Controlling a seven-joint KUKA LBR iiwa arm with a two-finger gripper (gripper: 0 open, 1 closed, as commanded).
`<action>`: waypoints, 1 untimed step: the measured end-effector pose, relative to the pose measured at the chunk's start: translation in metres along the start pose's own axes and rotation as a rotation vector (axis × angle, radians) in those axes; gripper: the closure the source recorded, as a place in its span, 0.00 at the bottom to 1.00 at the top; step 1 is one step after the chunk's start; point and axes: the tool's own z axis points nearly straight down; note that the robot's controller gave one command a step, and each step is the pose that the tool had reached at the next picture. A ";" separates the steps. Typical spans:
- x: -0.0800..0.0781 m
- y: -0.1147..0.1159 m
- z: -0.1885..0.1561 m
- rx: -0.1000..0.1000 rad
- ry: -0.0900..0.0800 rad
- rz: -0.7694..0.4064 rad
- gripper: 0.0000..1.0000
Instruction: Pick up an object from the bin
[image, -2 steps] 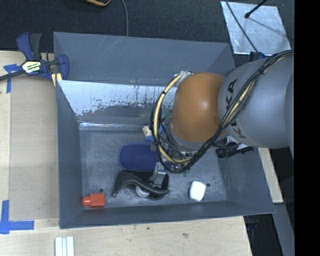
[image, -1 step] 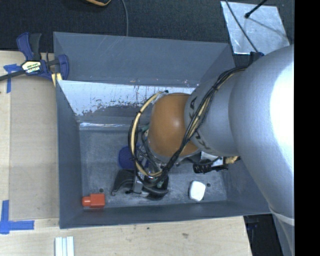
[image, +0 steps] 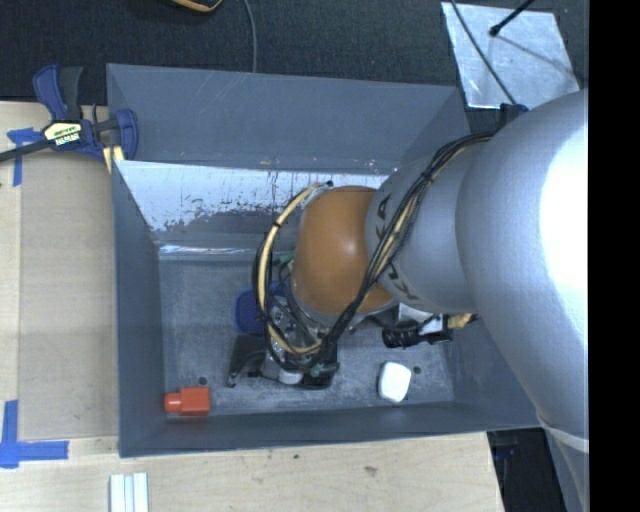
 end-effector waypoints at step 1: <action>0.018 0.016 -0.154 -0.001 -0.017 -0.022 1.00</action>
Offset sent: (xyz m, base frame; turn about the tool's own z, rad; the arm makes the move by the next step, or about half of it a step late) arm -0.0142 0.0186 0.1495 -0.0185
